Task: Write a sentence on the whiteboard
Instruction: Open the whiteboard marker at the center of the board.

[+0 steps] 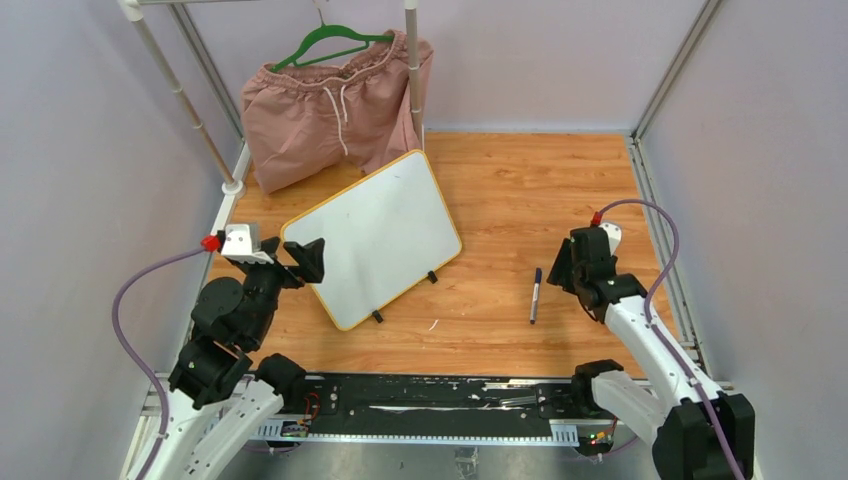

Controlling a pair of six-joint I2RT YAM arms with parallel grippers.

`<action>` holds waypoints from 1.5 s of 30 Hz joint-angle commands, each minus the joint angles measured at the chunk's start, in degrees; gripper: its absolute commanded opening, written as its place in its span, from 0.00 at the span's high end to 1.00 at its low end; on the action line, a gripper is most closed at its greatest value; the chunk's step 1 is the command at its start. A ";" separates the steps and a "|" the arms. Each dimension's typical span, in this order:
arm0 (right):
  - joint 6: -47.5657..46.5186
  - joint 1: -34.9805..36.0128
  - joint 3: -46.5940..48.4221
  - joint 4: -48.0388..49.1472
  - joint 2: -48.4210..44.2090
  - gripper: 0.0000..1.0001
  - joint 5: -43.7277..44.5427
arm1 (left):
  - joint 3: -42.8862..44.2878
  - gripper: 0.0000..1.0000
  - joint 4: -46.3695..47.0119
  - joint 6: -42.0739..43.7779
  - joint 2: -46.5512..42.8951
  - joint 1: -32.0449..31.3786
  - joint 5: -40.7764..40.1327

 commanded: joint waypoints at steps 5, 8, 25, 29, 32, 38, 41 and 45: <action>-1.09 -1.51 -0.85 3.18 7.23 0.41 -11.69 | -0.83 0.00 1.27 3.10 -2.44 -2.13 1.98; -1.45 -1.10 0.10 3.08 10.47 0.42 -13.98 | -1.14 0.00 1.94 3.35 -2.44 -2.54 4.25; -5.32 2.87 1.20 2.77 18.36 0.56 -12.95 | -1.16 0.00 1.65 4.14 -3.05 -3.61 5.99; -5.36 3.24 1.44 2.98 19.47 0.60 -12.65 | -1.16 0.00 1.62 4.14 -3.10 -3.70 6.06; -5.33 3.92 1.84 2.98 20.39 0.61 -12.29 | -1.16 0.00 1.69 4.14 -3.22 -3.83 6.08; -5.35 4.76 2.22 2.80 22.87 0.66 -11.72 | -1.25 0.00 1.55 4.14 -3.58 -4.00 5.84; -5.35 4.84 1.89 2.80 23.36 0.72 -11.64 | -1.25 0.00 1.54 4.16 -3.73 -4.01 5.81; -5.17 4.86 1.92 2.61 23.79 0.84 -11.90 | -1.25 0.00 1.37 4.16 -3.84 -4.17 5.72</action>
